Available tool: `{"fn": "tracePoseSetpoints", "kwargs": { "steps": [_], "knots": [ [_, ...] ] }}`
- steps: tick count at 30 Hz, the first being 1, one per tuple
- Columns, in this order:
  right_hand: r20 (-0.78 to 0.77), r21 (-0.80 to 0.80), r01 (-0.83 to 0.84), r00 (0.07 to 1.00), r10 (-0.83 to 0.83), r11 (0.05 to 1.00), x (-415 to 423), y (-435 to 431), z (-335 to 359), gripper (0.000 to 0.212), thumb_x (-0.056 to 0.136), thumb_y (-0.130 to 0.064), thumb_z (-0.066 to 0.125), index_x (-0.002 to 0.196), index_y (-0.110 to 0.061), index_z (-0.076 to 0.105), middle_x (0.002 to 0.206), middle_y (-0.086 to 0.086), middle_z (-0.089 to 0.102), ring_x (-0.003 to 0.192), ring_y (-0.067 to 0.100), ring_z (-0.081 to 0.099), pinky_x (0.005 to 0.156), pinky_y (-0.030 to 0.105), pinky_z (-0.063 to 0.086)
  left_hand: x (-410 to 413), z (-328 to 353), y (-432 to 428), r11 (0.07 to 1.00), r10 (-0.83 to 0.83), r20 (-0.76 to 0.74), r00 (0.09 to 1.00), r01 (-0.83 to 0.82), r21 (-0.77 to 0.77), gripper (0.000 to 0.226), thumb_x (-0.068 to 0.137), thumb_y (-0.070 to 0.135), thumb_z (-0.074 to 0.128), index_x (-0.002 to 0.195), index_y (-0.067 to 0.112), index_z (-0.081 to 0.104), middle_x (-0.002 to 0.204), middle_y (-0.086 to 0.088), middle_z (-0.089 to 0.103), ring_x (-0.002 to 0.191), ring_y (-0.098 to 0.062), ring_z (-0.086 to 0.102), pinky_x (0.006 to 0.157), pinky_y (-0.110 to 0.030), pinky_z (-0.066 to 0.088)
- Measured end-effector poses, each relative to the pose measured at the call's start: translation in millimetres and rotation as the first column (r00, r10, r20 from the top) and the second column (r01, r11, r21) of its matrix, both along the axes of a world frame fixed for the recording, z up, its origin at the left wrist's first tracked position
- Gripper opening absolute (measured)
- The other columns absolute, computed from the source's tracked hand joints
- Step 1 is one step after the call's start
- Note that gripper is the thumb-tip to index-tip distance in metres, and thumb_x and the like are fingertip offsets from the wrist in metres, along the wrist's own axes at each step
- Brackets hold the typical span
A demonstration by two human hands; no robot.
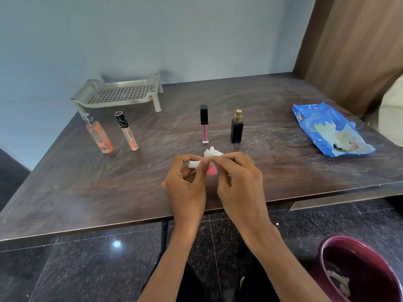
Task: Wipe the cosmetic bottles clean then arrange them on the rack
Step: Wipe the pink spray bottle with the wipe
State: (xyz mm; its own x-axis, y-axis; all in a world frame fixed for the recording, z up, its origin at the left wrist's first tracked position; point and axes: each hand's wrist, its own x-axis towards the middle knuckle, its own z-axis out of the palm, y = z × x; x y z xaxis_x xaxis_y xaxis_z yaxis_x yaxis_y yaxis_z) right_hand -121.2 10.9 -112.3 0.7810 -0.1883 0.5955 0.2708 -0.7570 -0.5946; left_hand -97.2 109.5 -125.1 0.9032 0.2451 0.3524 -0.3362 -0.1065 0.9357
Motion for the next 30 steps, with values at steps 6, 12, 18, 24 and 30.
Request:
{"fn": "tracePoseSetpoints", "kwargs": {
  "steps": [6,12,18,24,30],
  "knots": [
    [-0.032,0.053,0.023,0.999,-0.021,0.998,2,-9,1,0.023,0.096,-0.013,0.056,0.113,-0.016,0.072,0.102,-0.006,0.063,0.095,0.009,0.059,0.080,0.018,0.048,2,-1,2,0.989,-0.099,-0.002,0.995,0.099,0.111,0.017,0.087,0.038,0.075,0.099,0.026,0.073,0.081,0.010,0.077,0.070,-0.015,0.074,0.063,-0.048,0.061],
    [0.004,0.116,0.003,1.000,-0.003,0.993,5,-15,5,0.021,0.093,-0.006,0.061,0.108,-0.014,0.074,0.096,-0.004,0.066,0.086,0.007,0.062,0.074,0.024,0.053,2,1,4,0.974,-0.224,-0.051,0.973,0.224,-0.005,0.026,0.085,0.025,0.077,0.110,0.023,0.070,0.100,0.005,0.079,0.094,-0.011,0.076,0.082,-0.035,0.062],
    [0.021,0.080,0.040,0.999,-0.042,0.996,-2,-18,-7,0.026,0.094,-0.008,0.061,0.118,-0.017,0.070,0.097,-0.005,0.063,0.088,0.008,0.061,0.076,0.018,0.049,2,-5,2,0.987,-0.160,0.005,0.987,0.159,0.036,0.019,0.085,0.030,0.076,0.101,0.020,0.075,0.092,0.007,0.079,0.088,-0.011,0.076,0.080,-0.044,0.062],
    [-0.014,0.150,0.173,0.985,-0.173,0.973,1,-32,-15,0.026,0.093,-0.008,0.061,0.115,-0.014,0.071,0.090,-0.004,0.062,0.080,0.007,0.059,0.074,0.009,0.044,1,-5,1,0.988,-0.106,0.055,0.993,0.099,0.121,0.019,0.086,0.029,0.076,0.100,0.017,0.076,0.089,0.009,0.078,0.084,-0.004,0.075,0.075,-0.033,0.063],
    [0.070,0.113,0.071,0.994,-0.079,0.991,-4,-3,-6,0.026,0.092,-0.007,0.059,0.114,-0.013,0.072,0.095,-0.003,0.060,0.086,0.012,0.058,0.075,0.022,0.050,1,-3,2,0.988,-0.126,0.035,0.991,0.122,0.091,0.016,0.085,0.026,0.077,0.100,0.019,0.076,0.087,0.014,0.078,0.083,-0.003,0.075,0.075,-0.026,0.061]
  ]
}}
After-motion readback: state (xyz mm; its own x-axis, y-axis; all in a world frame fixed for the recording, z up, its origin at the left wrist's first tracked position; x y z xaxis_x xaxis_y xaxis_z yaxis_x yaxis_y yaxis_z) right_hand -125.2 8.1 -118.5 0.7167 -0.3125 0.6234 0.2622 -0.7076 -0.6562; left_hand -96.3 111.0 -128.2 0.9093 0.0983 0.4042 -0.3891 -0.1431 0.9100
